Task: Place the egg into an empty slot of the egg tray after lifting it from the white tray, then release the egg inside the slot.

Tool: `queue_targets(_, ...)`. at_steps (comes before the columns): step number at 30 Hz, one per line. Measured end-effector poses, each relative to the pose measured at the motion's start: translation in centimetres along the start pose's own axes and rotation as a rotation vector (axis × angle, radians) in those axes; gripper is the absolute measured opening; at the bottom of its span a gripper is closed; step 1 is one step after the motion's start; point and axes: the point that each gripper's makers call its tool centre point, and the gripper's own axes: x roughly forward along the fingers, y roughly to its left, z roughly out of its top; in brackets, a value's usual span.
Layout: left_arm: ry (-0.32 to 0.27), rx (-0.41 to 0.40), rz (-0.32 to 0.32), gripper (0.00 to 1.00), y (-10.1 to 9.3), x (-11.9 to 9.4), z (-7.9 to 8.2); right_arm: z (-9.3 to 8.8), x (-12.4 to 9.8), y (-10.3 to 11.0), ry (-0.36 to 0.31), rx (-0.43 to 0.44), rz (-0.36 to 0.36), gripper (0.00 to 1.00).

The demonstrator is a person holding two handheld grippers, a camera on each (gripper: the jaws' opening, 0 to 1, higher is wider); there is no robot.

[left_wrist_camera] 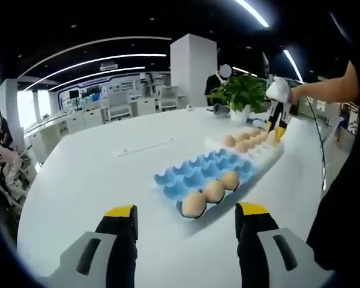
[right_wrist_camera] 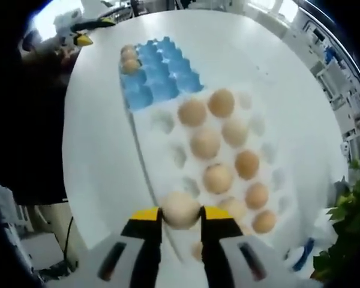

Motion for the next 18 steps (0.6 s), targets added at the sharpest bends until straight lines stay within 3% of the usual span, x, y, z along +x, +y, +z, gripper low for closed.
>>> queue_targets(18,-0.002,0.008,0.002,0.67,0.2,-0.1,0.1,3.4,0.6,0.8,-0.034,-0.067,0.027,0.24)
